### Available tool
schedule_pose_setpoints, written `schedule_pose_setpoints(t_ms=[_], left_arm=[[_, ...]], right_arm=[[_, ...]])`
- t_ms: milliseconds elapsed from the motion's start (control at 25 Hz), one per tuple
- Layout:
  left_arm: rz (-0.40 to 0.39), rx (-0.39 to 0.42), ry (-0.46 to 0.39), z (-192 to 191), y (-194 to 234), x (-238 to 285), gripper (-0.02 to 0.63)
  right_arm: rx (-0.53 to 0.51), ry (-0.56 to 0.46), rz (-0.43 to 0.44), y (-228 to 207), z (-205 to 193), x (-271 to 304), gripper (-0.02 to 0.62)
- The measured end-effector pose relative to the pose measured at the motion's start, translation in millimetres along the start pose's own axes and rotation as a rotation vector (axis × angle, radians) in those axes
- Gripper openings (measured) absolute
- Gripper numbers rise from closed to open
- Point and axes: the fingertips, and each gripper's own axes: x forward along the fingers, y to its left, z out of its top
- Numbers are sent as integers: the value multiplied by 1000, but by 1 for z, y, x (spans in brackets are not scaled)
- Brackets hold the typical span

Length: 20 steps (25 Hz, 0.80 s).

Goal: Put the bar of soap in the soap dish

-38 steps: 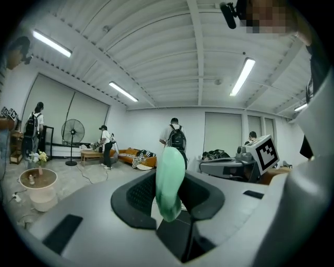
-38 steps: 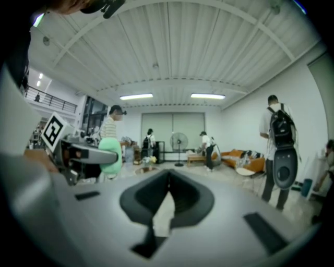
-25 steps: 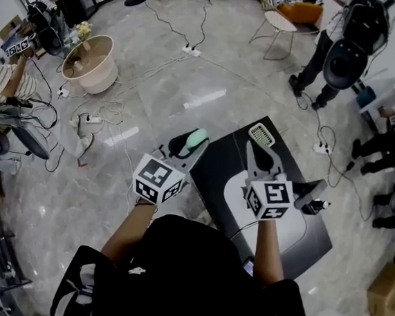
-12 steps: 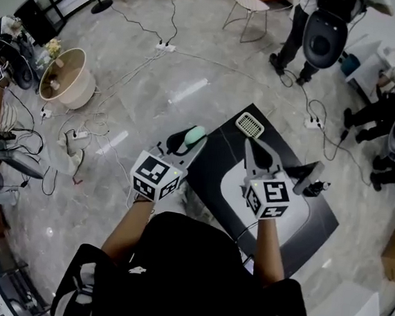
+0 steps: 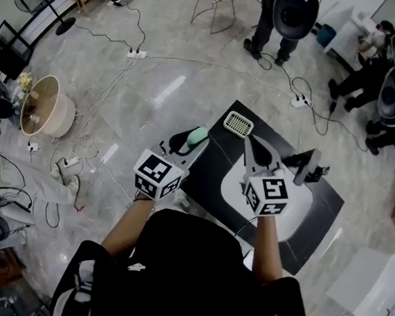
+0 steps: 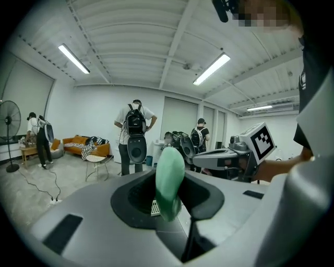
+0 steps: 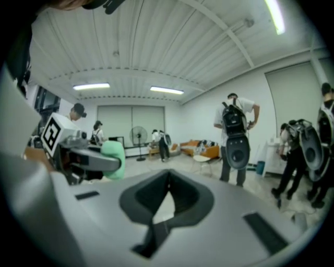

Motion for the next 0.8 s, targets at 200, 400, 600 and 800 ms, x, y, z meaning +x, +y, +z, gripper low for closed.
schedule_pose_setpoints(t_ms=[200,400,600,800], left_arm=[[-112,17,71,-10,4,28,135],[-228,47,143,-29,0,55,135],[-327,43,237,-61,-5,78,135],[-396,9,342,-89,-10,98,135]], right_arm=[[18,22,-110,-26,-6,5,35],[56,48,-208,-42,-18,4,35],[98,98,-288,-54,-44,-1,35],[137,154,-353,-67,-66,-7,35]])
